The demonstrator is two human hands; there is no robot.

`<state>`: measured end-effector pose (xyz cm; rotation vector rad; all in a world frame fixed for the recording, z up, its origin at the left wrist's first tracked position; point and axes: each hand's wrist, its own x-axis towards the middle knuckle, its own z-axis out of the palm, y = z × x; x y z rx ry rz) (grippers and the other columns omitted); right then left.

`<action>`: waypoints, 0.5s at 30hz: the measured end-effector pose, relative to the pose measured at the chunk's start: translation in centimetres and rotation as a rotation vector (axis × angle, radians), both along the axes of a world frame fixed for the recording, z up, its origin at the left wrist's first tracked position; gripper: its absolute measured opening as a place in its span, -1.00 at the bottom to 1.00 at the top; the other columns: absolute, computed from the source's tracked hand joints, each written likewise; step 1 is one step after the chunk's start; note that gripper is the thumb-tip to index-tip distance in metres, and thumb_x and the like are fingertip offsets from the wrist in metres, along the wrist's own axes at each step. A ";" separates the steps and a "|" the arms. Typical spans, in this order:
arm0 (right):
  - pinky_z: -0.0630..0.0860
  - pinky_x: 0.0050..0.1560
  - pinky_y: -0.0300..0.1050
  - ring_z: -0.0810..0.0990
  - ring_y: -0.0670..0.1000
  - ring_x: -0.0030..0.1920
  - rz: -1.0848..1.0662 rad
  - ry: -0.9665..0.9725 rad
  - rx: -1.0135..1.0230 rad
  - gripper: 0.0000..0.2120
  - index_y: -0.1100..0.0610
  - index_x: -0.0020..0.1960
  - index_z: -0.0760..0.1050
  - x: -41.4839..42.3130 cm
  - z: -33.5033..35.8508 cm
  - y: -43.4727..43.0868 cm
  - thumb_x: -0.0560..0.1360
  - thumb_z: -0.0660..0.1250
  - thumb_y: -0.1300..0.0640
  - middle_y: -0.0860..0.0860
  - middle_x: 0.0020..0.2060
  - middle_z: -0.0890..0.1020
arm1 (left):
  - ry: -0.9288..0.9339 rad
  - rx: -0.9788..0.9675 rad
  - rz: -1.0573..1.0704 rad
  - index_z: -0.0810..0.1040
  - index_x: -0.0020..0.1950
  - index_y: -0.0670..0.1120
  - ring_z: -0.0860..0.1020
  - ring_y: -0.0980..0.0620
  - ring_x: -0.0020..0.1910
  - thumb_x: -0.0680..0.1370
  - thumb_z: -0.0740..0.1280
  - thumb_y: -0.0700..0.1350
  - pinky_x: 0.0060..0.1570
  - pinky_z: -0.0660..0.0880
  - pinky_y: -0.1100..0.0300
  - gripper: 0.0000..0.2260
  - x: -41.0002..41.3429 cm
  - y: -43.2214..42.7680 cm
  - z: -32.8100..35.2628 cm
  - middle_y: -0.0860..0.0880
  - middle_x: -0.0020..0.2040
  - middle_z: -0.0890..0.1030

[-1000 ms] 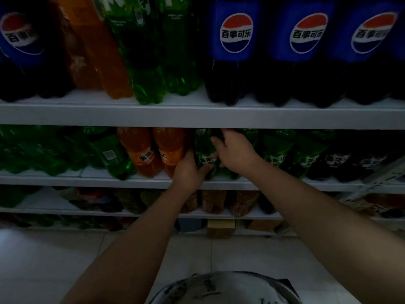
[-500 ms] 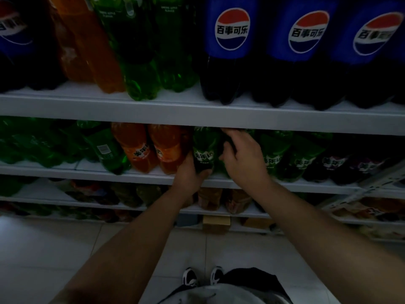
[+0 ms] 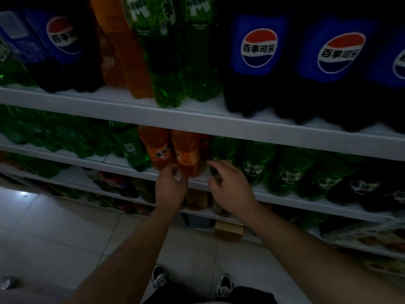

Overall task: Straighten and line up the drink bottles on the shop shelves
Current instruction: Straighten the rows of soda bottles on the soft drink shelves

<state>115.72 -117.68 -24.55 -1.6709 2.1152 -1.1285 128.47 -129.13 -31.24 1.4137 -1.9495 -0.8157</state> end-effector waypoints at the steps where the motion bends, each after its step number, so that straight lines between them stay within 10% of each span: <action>1: 0.32 0.09 -0.32 0.51 0.01 0.12 0.003 -0.008 0.000 -0.61 0.18 0.34 0.43 0.6 0.2 -0.8 0.53 0.29 0.19 0.11 0.19 0.54 | 0.036 -0.009 -0.010 0.51 0.24 -0.15 0.55 -0.08 0.10 0.52 0.36 -0.14 0.02 0.44 0.20 -0.70 0.2 -0.4 0.3 -0.13 0.14 0.59; 8: 0.32 0.08 -0.38 0.47 -0.16 0.11 -0.210 -0.324 -0.018 -0.56 0.03 0.40 0.29 5.4 -0.8 -6.9 0.53 0.24 0.18 -0.03 0.19 0.51 | 0.256 0.021 -0.406 0.28 0.44 0.04 0.49 0.20 0.07 0.53 0.36 -0.14 0.01 0.36 0.50 -0.49 1.3 -0.8 1.1 0.11 0.14 0.53; 15: 0.33 0.11 -0.29 0.42 -0.19 0.13 -0.532 -0.482 -0.057 -0.34 0.00 0.44 0.21 7.1 -2.5 -9.8 0.44 0.43 0.03 -0.15 0.15 0.45 | 0.194 -0.024 -0.557 0.33 0.46 -0.08 0.51 0.03 0.11 0.50 0.20 -0.37 0.02 0.33 0.40 -0.47 4.5 -4.0 -0.5 -0.10 0.27 0.54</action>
